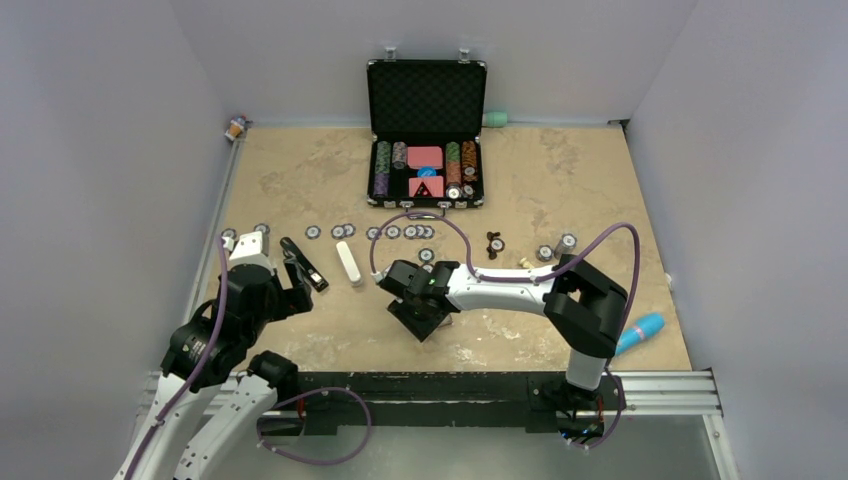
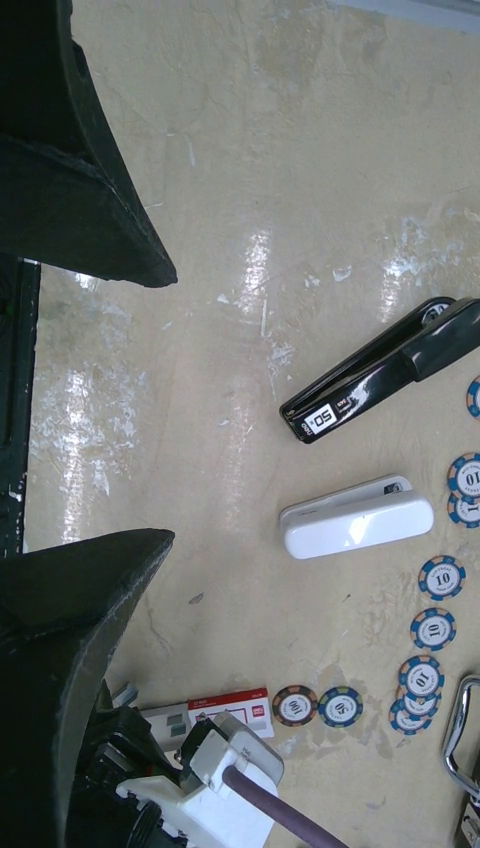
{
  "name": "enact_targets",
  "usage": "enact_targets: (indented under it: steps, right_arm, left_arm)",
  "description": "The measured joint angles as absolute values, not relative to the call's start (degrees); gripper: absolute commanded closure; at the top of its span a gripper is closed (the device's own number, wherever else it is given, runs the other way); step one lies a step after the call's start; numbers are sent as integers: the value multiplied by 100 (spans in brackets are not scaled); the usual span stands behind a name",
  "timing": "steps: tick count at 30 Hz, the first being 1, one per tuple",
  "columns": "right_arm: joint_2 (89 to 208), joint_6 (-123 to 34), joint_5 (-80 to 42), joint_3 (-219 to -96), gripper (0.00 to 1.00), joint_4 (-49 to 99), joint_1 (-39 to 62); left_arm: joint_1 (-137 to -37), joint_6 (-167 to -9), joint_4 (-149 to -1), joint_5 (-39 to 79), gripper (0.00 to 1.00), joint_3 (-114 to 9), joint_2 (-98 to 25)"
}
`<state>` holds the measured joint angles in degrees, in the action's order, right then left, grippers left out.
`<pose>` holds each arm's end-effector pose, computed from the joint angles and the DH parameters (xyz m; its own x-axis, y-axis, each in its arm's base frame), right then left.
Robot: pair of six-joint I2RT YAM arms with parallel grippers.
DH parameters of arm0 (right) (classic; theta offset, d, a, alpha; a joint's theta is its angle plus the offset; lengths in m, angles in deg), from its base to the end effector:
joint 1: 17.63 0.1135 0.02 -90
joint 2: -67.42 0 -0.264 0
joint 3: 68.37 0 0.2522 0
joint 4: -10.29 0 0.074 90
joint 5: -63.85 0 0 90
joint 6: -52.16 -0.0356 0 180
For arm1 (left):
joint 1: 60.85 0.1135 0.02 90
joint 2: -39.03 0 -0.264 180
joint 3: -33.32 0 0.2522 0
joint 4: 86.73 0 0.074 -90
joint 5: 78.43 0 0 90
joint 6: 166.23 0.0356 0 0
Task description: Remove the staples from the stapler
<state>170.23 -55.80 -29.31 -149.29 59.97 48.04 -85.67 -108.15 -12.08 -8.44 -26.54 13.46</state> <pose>0.1448 0.3155 0.1730 -0.6501 -0.6906 -0.3169 -0.7381 0.6730 0.0477 0.0706 -0.0192 0.2999 -0.5823 -0.2781 -0.7639 -0.1769 0.9605 -0.2148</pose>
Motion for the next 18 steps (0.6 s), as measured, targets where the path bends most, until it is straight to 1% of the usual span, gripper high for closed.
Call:
enact_targets:
  steps: [4, 13, 18]
  right_arm:
    - [17025, -5567, -2975, -14927, 55, 5995, 4793]
    - [17086, -5508, -2971, -14828, 61, 5866, 4786]
    - [17119, -5469, -2979, -14769, 66, 5811, 4782]
  left_arm:
    - [-8556, -10815, -1208, -842, 7, -2654, 1335]
    - [-8521, -10815, -1208, -842, 7, -2654, 1298]
    - [-8515, -10815, -1208, -842, 7, -2654, 1298]
